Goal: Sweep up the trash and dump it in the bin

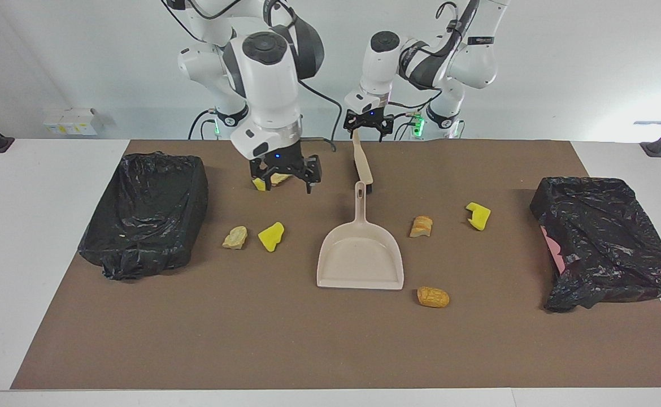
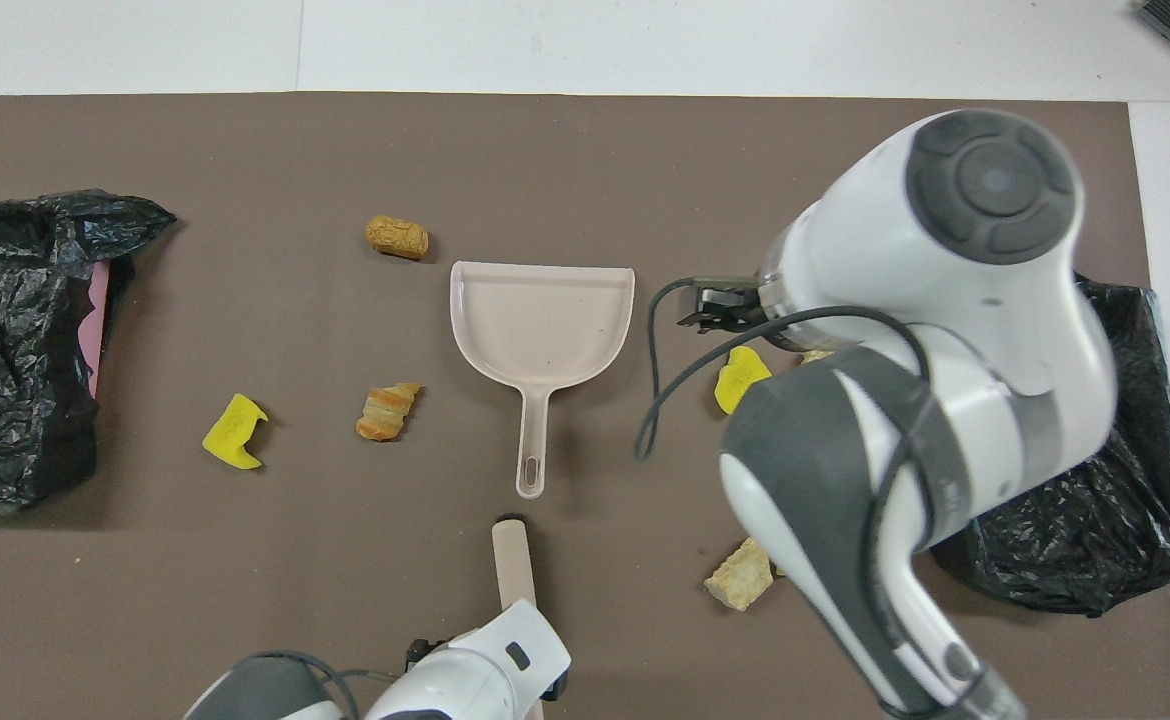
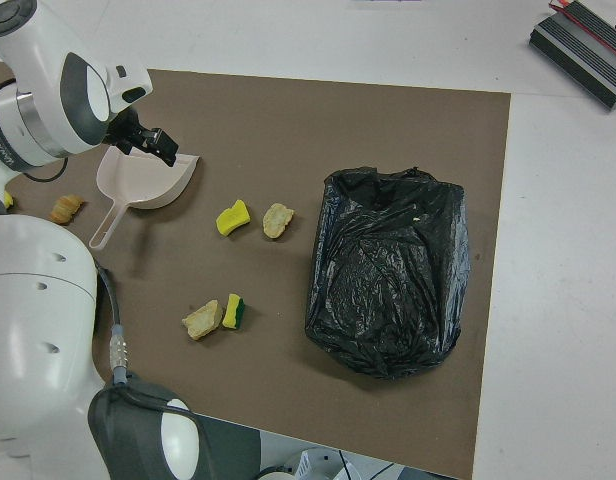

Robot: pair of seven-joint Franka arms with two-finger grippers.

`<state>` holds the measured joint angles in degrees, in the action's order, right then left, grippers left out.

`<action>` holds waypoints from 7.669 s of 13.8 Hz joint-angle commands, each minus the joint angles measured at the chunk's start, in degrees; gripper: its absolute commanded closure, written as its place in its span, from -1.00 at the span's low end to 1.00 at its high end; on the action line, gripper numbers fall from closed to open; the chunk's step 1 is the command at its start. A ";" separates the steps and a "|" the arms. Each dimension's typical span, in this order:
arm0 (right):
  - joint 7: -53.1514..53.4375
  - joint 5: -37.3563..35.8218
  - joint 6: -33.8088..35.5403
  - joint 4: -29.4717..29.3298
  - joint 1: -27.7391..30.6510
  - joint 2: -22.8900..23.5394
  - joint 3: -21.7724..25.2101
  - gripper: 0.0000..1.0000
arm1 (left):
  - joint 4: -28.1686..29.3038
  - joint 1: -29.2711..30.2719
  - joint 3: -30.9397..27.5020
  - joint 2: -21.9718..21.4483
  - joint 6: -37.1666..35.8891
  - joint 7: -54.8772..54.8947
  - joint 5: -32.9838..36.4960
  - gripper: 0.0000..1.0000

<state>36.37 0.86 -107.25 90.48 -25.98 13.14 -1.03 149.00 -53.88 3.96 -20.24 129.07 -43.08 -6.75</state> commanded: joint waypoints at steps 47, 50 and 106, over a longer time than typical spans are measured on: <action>-83.81 -1.91 -9.65 6.99 1.80 8.30 0.50 1.00 | 3.67 51.34 -0.97 -0.50 -0.13 23.84 15.63 1.00; -88.39 -2.00 -9.82 6.99 2.25 8.83 0.50 1.00 | 3.06 43.28 -0.88 3.70 2.31 11.75 15.01 1.00; -94.02 -2.44 -10.17 10.85 -0.92 6.90 -0.11 1.00 | -33.95 30.34 -0.27 30.97 -19.98 66.40 11.44 1.00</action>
<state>-58.40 -1.52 -117.09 100.09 -27.42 21.37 -0.77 112.07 -20.63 4.26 13.42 111.39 26.88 7.74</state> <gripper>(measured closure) 0.683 0.736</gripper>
